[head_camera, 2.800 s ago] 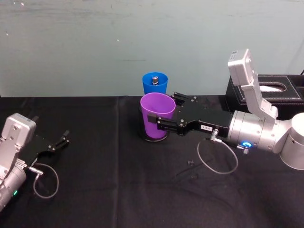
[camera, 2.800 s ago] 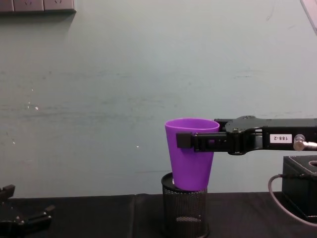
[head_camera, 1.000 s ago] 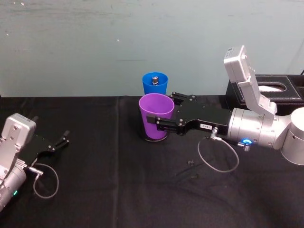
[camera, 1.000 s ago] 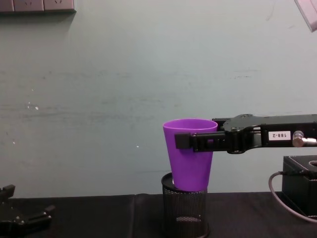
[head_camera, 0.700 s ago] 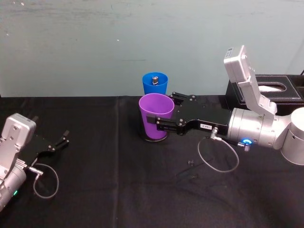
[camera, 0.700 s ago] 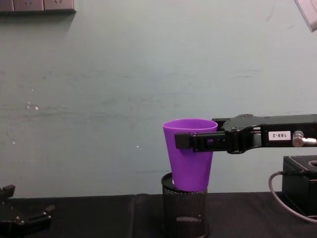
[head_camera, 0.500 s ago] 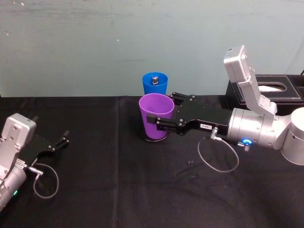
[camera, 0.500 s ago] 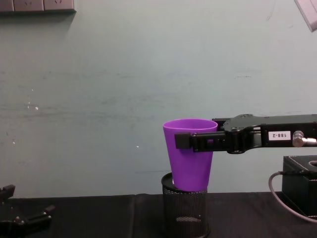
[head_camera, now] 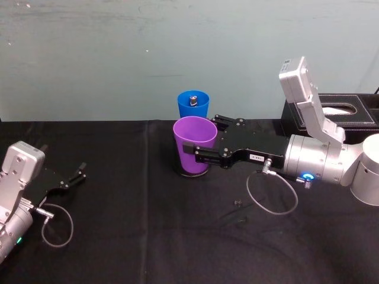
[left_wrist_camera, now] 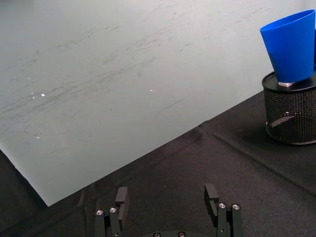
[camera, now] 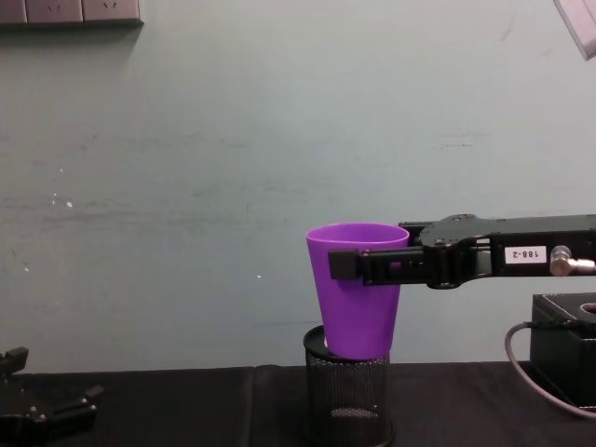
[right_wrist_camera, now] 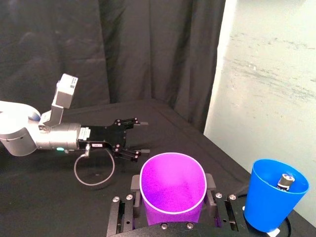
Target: Pick up one cup with a gripper and tap it against the other cup.
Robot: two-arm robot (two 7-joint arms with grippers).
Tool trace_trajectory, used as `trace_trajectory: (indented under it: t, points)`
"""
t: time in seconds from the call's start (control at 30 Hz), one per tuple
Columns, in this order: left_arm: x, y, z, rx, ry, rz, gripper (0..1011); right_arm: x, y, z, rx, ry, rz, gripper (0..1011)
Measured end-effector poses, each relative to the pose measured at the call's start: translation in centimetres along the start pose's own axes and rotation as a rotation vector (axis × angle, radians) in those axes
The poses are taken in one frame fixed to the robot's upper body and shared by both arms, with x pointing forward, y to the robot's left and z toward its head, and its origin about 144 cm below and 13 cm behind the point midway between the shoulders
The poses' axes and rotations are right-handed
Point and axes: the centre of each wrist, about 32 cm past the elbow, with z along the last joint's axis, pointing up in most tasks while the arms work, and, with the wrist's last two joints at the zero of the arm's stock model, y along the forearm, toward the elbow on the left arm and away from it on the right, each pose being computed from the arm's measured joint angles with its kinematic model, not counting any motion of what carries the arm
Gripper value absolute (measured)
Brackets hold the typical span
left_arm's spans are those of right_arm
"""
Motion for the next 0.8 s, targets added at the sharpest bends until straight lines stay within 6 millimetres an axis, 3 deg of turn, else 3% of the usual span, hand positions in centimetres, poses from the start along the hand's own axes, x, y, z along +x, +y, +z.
trace_trajectory:
  t: [0.8]
  points:
    - [0.0,0.0,0.0,0.0,0.0,0.0,1000,0.0,0.0,0.0,0.0,0.0,0.0,736]
